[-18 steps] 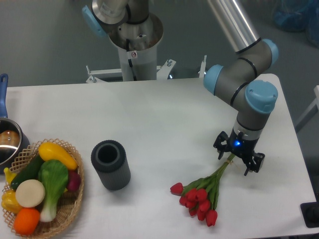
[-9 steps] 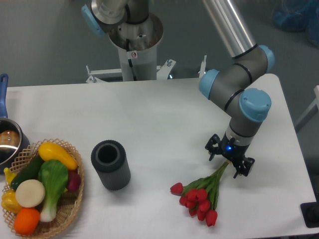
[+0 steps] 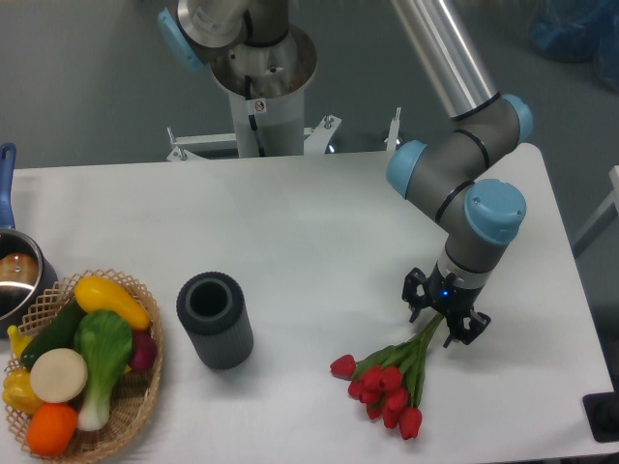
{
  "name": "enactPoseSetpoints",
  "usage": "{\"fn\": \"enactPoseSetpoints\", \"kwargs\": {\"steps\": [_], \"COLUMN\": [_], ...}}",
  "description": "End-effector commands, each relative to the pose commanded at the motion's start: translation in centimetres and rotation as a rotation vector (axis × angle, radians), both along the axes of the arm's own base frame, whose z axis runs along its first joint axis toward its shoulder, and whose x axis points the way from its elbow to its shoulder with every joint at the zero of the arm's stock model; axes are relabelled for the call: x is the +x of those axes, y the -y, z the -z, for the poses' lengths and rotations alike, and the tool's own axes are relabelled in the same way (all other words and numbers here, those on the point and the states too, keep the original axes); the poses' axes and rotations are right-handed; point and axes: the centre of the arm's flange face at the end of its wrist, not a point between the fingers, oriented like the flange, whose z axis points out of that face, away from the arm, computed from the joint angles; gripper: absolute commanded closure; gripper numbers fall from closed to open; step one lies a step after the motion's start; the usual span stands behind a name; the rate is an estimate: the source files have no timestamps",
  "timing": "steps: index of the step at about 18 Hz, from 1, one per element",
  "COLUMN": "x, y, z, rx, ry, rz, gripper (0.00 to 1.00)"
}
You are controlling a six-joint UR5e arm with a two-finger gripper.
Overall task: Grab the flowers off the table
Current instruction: 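Close the gripper on the tulip stems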
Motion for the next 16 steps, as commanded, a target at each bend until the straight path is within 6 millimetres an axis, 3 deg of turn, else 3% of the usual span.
{"fn": "enactPoseSetpoints", "kwargs": {"steps": [3,11,14,16], "x": [-0.1,-0.1,0.0,-0.2], "y": [0.1,0.1,-0.1,-0.6], "z": [-0.1,-0.3,-1.6,-4.1], "rx": [0.001,0.004,0.028,0.085], "ry": [-0.003,-0.005,-0.016,-0.036], "rz": [-0.002,-0.001,0.001,0.005], "gripper": [0.81,0.87,0.87,0.87]}}
